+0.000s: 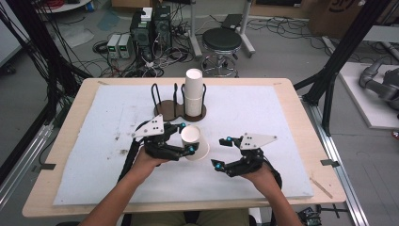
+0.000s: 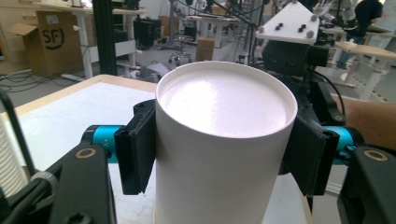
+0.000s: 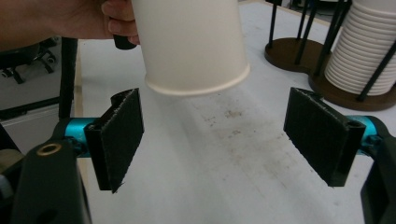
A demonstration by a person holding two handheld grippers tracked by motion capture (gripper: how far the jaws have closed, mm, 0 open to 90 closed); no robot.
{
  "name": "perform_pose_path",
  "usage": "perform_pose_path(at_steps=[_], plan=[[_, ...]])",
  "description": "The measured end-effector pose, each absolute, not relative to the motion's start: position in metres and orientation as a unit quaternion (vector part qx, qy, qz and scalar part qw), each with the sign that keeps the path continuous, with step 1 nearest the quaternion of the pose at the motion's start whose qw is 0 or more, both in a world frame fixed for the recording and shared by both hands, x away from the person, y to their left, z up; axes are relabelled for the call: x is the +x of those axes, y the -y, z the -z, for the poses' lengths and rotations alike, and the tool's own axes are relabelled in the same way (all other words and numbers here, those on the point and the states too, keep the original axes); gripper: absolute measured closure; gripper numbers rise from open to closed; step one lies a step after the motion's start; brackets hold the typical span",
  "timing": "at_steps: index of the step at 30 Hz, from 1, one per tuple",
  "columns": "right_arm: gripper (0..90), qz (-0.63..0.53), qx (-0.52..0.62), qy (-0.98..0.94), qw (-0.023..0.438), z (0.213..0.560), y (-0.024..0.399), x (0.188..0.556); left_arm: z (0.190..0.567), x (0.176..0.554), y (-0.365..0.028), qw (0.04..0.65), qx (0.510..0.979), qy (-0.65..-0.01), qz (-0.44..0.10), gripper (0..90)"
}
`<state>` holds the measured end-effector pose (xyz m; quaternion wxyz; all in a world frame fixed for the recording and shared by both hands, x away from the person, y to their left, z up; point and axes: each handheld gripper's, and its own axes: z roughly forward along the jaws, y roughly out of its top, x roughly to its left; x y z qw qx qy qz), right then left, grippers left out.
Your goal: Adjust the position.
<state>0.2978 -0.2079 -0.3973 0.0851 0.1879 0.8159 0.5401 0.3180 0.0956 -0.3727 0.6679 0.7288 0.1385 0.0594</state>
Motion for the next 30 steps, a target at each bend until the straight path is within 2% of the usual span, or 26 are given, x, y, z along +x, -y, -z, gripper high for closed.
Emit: perform_pose_path(at_steps=[11,30], plan=[[20.3,-0.547,0.167,-0.817,0.071,0.397,0.194,0.303,0.374,0.315,-0.083,0.663,0.739,-0.116,-0.04,33.8],[19.9,-0.565,0.151,-0.81,0.042,0.401,0.188,0.303,0.371,0.313,-0.072,0.684,0.722,-0.1,-0.017,34.1]])
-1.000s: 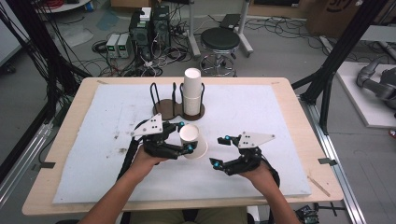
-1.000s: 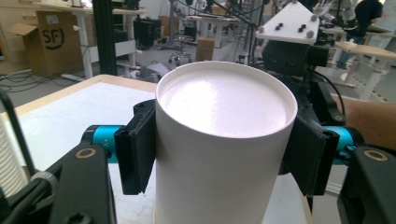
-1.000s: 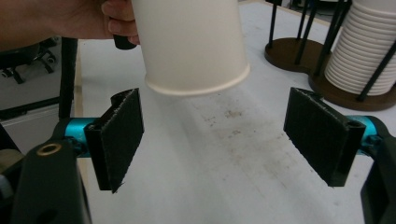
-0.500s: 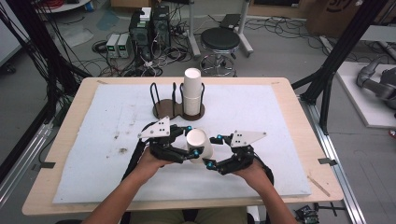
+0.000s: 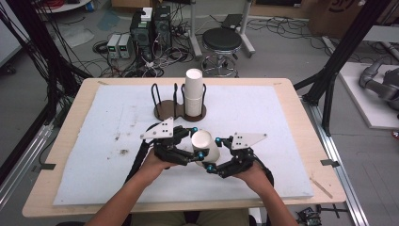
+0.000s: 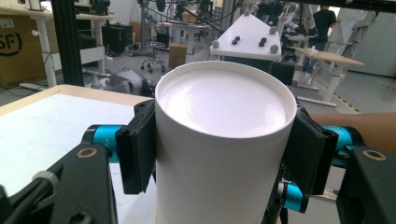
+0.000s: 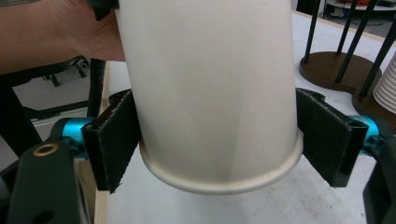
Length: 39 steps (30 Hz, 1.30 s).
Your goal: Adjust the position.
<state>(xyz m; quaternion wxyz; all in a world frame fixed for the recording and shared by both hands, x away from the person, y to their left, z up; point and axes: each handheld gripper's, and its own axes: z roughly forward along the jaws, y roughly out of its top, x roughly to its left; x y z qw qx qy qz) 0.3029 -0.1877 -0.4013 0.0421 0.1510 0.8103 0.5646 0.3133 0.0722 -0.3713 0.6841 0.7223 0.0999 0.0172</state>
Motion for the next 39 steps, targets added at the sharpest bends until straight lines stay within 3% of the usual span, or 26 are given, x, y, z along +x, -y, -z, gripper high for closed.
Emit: perform_pose_path(at_steps=[14,17,28,39], plan=[[28.2,-0.543,0.137,-0.827,0.042,0.397,0.19,0.302,0.373,0.312,-0.074,0.673,0.733,-0.098,-0.004,32.4],[28.3,-0.533,0.135,-0.834,0.047,0.397,0.19,0.301,0.375,0.312,-0.072,0.657,0.742,-0.129,0.011,15.5],[28.3,-0.498,0.136,-0.854,0.062,0.393,0.194,0.304,0.373,0.313,-0.09,0.632,0.765,-0.126,0.001,15.5],[28.2,-0.374,0.088,-0.919,0.084,0.37,0.179,0.313,0.365,0.321,-0.097,0.583,0.804,-0.12,-0.009,15.7]])
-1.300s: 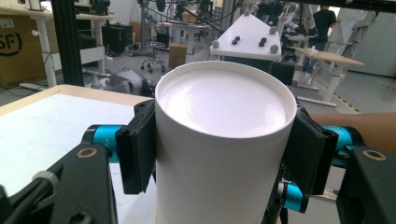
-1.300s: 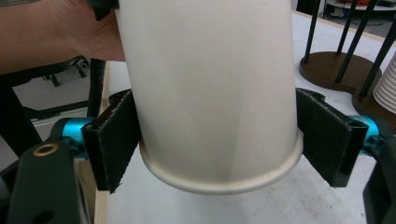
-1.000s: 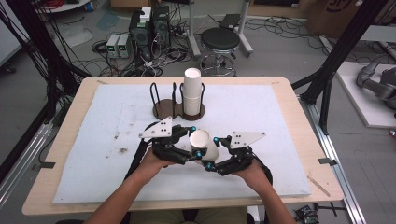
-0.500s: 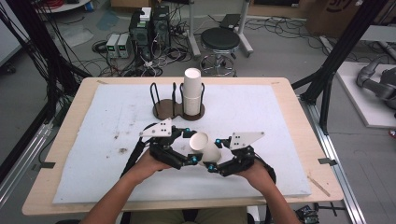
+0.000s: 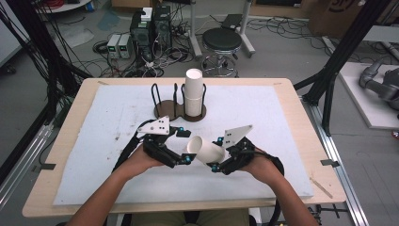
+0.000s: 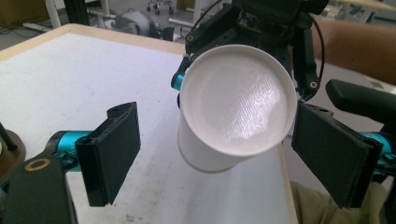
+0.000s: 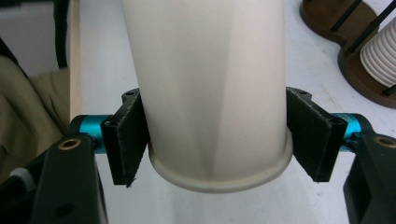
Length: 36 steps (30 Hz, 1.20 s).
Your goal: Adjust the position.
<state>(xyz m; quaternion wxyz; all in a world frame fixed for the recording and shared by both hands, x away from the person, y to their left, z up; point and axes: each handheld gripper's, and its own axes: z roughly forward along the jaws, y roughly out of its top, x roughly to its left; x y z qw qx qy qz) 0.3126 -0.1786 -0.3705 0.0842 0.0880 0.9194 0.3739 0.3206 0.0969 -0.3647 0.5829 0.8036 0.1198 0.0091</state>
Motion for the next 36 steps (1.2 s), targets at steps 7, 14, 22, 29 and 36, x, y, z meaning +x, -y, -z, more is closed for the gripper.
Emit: perform_pose_path(at_steps=[7,14,22,29,36], plan=[[28.1,-0.32,0.068,-0.941,0.088,0.365,0.168,0.315,0.369,0.32,-0.091,0.563,0.819,-0.111,0.005,16.5],[27.9,-0.281,0.047,-0.955,0.086,0.362,0.155,0.311,0.374,0.321,-0.085,0.547,0.831,-0.101,0.023,21.9],[27.9,-0.258,0.044,-0.962,0.082,0.365,0.151,0.308,0.377,0.321,-0.084,0.53,0.844,-0.08,0.034,32.0],[21.7,-0.272,0.051,-0.957,0.083,0.367,0.157,0.309,0.378,0.321,-0.085,0.532,0.843,-0.076,0.028,34.1],[20.2,-0.361,0.075,-0.924,0.099,0.359,0.175,0.304,0.38,0.324,-0.091,0.548,0.832,-0.082,0.017,34.4]])
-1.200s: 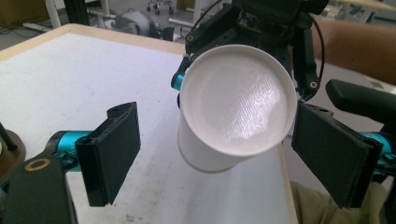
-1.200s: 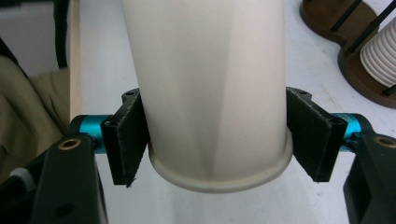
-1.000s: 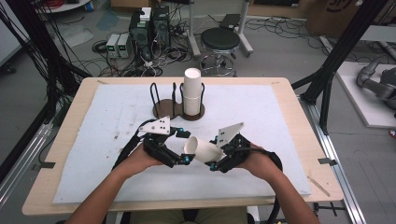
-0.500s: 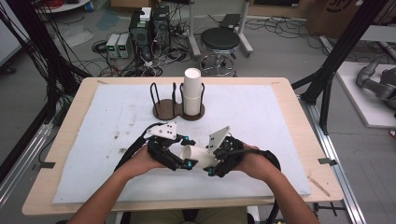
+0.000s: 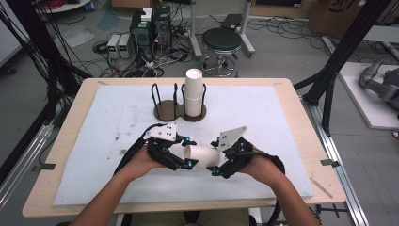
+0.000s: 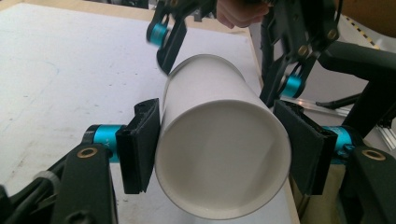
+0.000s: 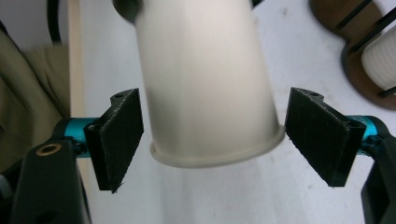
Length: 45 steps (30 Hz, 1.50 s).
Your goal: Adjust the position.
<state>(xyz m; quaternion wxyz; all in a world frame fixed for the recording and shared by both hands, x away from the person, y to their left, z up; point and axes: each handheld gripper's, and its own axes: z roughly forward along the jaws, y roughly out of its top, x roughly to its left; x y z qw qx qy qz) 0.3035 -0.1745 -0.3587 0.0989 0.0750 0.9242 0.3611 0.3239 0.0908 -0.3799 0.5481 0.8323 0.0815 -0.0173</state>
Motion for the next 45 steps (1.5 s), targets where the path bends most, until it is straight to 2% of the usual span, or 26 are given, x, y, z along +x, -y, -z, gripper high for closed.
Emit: perform_pose_path(at_steps=[6,11,25,26,35,45], plan=[[20.3,-0.451,0.104,-0.881,0.103,0.352,0.193,0.301,0.387,0.327,-0.102,0.568,0.817,-0.1,0.012,34.7],[20.3,-0.499,0.145,-0.849,0.1,0.36,0.21,0.302,0.395,0.327,-0.109,0.586,0.803,-0.11,0.0,34.6],[20.2,-0.527,0.203,-0.817,0.113,0.382,0.231,0.299,0.408,0.324,-0.124,0.649,0.75,-0.124,-0.027,34.4],[20.2,-0.53,0.204,-0.817,0.098,0.384,0.232,0.298,0.408,0.324,-0.125,0.651,0.749,-0.122,-0.028,34.4],[20.2,-0.537,0.206,-0.812,0.098,0.393,0.235,0.296,0.413,0.319,-0.126,0.67,0.735,-0.104,-0.028,34.4],[20.2,-0.537,0.19,-0.819,0.061,0.399,0.227,0.296,0.415,0.316,-0.122,0.681,0.726,-0.093,-0.019,34.5]])
